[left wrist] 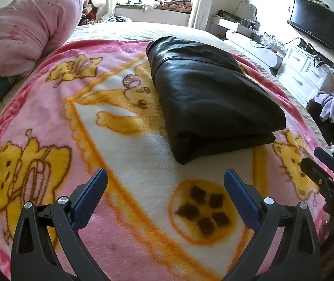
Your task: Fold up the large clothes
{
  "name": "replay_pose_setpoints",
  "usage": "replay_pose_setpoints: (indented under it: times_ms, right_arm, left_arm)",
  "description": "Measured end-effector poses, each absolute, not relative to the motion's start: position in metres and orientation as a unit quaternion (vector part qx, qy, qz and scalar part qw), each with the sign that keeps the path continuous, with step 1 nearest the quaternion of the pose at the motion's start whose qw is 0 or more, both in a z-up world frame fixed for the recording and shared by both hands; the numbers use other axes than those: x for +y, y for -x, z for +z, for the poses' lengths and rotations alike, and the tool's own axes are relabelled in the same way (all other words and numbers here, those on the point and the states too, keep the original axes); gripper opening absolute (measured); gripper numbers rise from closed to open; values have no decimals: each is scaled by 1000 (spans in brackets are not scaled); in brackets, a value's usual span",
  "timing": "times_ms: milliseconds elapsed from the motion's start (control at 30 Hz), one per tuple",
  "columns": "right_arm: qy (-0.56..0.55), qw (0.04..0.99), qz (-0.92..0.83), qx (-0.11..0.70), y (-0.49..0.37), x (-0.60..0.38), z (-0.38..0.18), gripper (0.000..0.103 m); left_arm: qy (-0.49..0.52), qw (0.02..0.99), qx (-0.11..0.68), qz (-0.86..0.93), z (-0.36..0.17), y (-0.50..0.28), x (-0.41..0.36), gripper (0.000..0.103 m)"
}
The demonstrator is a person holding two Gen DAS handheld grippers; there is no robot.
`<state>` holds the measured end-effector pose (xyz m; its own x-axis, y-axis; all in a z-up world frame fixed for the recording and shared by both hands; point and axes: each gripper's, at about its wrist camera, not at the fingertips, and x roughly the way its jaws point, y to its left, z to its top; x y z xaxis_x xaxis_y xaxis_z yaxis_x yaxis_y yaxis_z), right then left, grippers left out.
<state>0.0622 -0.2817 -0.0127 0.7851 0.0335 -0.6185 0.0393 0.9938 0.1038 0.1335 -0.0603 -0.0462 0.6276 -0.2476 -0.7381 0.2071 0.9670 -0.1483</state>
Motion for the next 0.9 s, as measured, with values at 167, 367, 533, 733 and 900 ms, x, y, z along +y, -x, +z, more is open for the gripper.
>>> replay_pose_setpoints:
  times_ms: [167,367,533,733,900]
  right_arm:
    - [-57,943,-1,328,-63,-280,-13,94]
    - [-57,943,-1,328,-63,-280,-13,94]
    - [-57,943,-1,328,-63,-280,-13,94]
    - [-56,943,-2,328,-63,-280,-13,94]
    - [-57,943,-1,328,-63,-279,-13,94]
  left_arm:
    - [24,902,412,-126,-46,-133,-61,99]
    - [23,902,412,-127,-46,-133,-61,99]
    - [23,902,412,-125,-46,-133,-62,99]
    - [24,902,412,-129,-44,-133,-61,99]
    - [25,902,412,-129,-44,-133,-61,99]
